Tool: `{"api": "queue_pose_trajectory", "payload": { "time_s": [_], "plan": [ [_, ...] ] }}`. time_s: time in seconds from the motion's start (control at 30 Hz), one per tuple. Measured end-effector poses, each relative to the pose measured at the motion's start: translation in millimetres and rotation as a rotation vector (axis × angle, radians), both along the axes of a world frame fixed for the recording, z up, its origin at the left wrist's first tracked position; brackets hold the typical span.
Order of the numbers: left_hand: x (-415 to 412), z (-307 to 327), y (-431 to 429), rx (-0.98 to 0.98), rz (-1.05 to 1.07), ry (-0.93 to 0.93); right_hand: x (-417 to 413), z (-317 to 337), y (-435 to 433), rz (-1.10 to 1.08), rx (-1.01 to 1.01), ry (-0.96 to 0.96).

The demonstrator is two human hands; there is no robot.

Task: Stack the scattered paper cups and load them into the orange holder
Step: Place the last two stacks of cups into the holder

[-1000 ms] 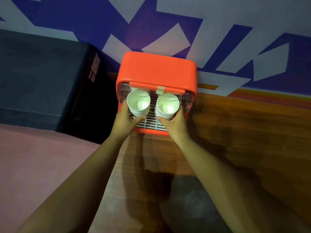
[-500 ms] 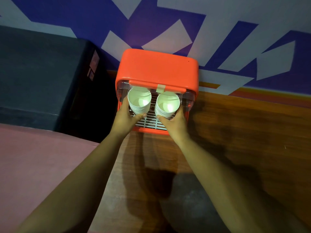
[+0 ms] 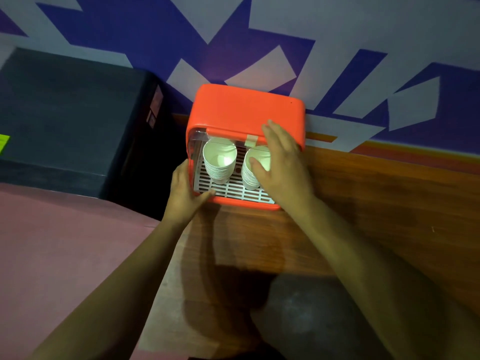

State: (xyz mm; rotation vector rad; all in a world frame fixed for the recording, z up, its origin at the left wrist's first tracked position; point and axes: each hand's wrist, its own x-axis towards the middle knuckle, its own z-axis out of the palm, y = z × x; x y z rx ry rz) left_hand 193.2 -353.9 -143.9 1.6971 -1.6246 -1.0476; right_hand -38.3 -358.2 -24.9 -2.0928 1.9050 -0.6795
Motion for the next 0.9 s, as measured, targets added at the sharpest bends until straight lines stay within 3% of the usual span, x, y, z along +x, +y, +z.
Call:
{"api": "queue_pose_trajectory", "payload": {
  "time_s": [0.13, 0.7, 0.9],
  "plan": [
    [6, -5, 2, 0.036, -0.047, 0.044, 10, -15, 5, 0.079, 0.024, 0.134],
    [8, -9, 10, 0.051, -0.029, 0.139, 27, -31, 77, 0.099, 0.104, 0.236],
    [25, -6, 13, 0.247, -0.121, 0.506, 27, -57, 100, 0.118, 0.128, 0.268]
  ]
}}
